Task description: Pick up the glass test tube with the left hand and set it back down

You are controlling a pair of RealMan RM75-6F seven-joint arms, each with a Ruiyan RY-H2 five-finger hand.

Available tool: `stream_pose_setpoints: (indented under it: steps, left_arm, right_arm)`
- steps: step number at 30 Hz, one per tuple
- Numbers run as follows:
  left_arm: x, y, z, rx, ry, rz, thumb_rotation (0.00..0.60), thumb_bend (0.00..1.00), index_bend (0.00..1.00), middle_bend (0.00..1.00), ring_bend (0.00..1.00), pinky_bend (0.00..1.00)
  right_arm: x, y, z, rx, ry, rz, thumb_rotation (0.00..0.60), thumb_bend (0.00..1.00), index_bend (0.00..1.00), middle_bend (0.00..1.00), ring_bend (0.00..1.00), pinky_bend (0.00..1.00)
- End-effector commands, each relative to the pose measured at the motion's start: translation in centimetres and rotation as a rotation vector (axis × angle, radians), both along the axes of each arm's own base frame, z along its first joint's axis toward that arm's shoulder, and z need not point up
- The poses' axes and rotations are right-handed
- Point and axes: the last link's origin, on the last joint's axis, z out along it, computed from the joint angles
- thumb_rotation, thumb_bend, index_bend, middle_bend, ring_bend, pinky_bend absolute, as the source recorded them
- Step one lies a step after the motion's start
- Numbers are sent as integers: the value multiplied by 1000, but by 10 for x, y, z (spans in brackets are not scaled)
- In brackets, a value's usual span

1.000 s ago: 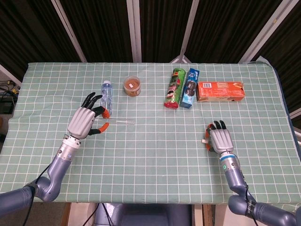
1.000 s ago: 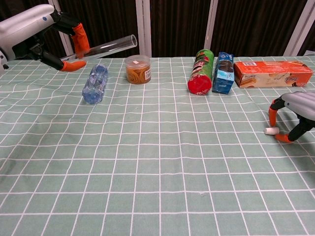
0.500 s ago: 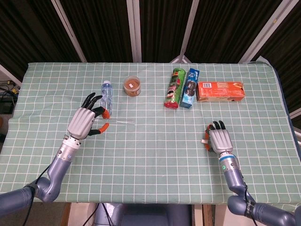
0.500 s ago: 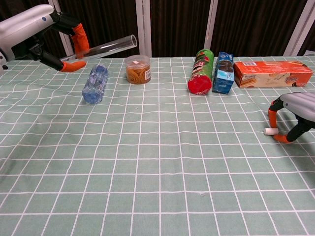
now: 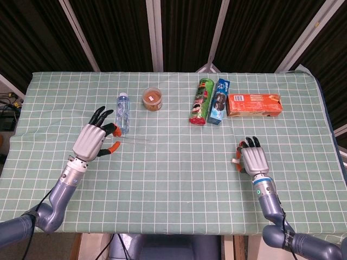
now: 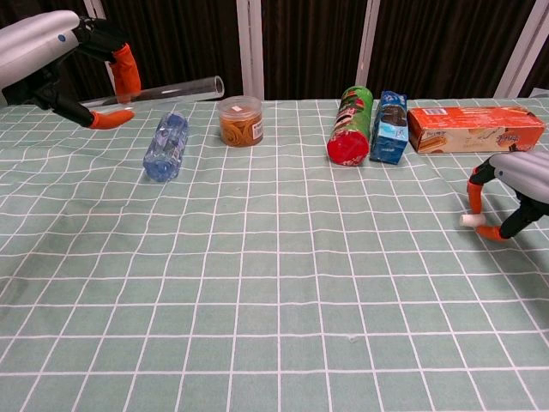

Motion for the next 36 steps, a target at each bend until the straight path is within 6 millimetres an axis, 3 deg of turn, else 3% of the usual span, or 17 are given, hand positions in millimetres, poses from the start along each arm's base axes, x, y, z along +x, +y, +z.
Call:
stream_pose_setpoints:
  steps: [1, 9, 17, 26, 36]
  left_arm:
    - [5, 6, -7, -34, -78, 38, 600, 583, 605, 564, 120, 0]
    - [28, 8, -33, -113, -192, 130, 600, 584, 605, 564, 119, 0]
    - [48, 9, -53, -154, -247, 166, 600, 584, 605, 564, 120, 0]
    - [56, 12, -62, -144, -223, 174, 600, 584, 605, 564, 120, 0]
    - [57, 22, -58, -110, -247, 196, 600, 584, 605, 564, 131, 0]
  right_arm:
    - [6, -5, 11, -28, -8, 23, 600, 432, 601, 293, 125, 82]
    - [28, -15, 47, -102, -8, 106, 600, 432, 606, 293, 125, 82]
    - [44, -18, 71, -149, 0, 167, 600, 432, 606, 293, 125, 83]
    - [57, -18, 82, -213, 60, 285, 600, 431, 606, 293, 125, 82]
    - [94, -36, 81, -309, 173, 518, 600, 435, 608, 293, 125, 83]
